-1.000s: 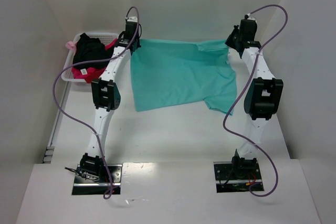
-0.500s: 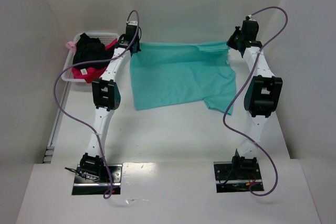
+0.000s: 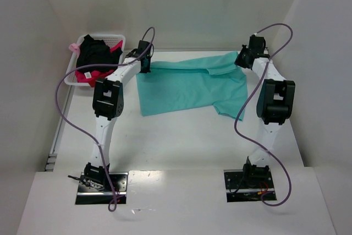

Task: Fold and stack the t-shirts
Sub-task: Fold the flattened tshirt in 1/3 of the way

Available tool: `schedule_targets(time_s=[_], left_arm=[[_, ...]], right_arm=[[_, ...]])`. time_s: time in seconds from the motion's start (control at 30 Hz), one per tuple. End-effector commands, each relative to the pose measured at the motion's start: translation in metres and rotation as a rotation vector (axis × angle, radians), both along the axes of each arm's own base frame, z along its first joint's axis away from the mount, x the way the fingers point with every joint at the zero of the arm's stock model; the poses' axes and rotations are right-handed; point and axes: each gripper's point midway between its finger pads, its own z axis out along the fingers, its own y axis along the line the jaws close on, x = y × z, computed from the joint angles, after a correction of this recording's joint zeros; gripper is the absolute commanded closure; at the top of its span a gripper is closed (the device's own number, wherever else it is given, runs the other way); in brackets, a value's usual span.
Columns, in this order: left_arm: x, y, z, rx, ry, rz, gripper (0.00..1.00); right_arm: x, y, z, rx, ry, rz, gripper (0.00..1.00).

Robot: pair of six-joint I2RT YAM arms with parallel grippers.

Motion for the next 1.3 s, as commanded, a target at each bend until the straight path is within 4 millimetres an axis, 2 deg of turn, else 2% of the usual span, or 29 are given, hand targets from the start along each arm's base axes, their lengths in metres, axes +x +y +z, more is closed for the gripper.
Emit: schedule_targets(time_s=[0.0, 0.03, 0.1, 0.13, 0.3, 0.37, 0.43, 0.47, 0.63, 0.73, 0.83, 0.97, 1.03, 1.13, 1.2, 1.23, 1.27], left_arm=[[0.003, 0.007, 0.046, -0.011, -0.102, 0.014, 1.00], [-0.004, 0.009, 0.033, -0.003, -0.071, 0.014, 1.00], [-0.004, 0.009, 0.043, -0.008, -0.090, 0.014, 1.00], [-0.008, 0.010, 0.037, -0.004, -0.075, 0.014, 1.00], [-0.022, -0.005, 0.035, -0.034, -0.050, -0.023, 1.00], [-0.031, -0.008, 0.022, -0.026, -0.017, -0.032, 1.00], [-0.038, -0.015, 0.023, -0.032, -0.009, -0.051, 1.00], [-0.045, -0.012, 0.012, -0.019, 0.020, -0.058, 1.00], [-0.062, -0.013, 0.003, -0.014, 0.056, -0.058, 1.00], [-0.068, -0.012, -0.001, -0.016, 0.069, -0.051, 1.00], [-0.067, -0.012, 0.004, -0.019, 0.060, -0.051, 1.00], [-0.067, -0.012, 0.006, -0.019, 0.060, -0.051, 1.00], [-0.069, -0.009, 0.001, -0.006, 0.076, -0.045, 1.00], [-0.068, -0.008, 0.004, 0.001, 0.074, -0.039, 1.00], [-0.065, -0.009, 0.008, -0.001, 0.063, -0.039, 0.96], [-0.065, -0.009, 0.008, -0.001, 0.063, -0.039, 0.93], [-0.065, -0.011, 0.010, -0.011, 0.064, -0.047, 0.88]], right_arm=[[-0.008, -0.006, 0.049, -0.020, -0.102, 0.003, 1.00], [-0.011, -0.005, 0.041, -0.011, -0.082, -0.002, 1.00], [-0.016, -0.003, 0.038, -0.003, -0.073, 0.006, 1.00], [-0.017, -0.003, 0.032, -0.002, -0.067, 0.006, 1.00], [-0.021, -0.008, 0.033, -0.020, -0.059, -0.018, 1.00], [-0.024, -0.009, 0.034, -0.028, -0.058, -0.028, 1.00], [-0.025, -0.011, 0.032, -0.032, -0.049, -0.035, 1.00], [-0.025, -0.011, 0.032, -0.032, -0.049, -0.035, 1.00], [-0.031, -0.010, 0.019, -0.030, -0.020, -0.035, 1.00], [-0.035, -0.016, 0.007, -0.024, 0.011, -0.057, 1.00], [-0.035, -0.014, -0.004, -0.017, 0.034, -0.050, 1.00], [-0.037, -0.014, -0.006, -0.016, 0.043, -0.050, 1.00], [-0.039, -0.016, -0.008, -0.021, 0.053, -0.057, 1.00], [-0.039, -0.017, -0.008, -0.027, 0.053, -0.064, 0.93], [-0.041, -0.019, -0.010, -0.032, 0.065, -0.071, 0.83], [-0.043, -0.018, -0.016, -0.030, 0.084, -0.070, 0.77], [-0.043, -0.018, -0.016, -0.030, 0.085, -0.070, 0.62]])
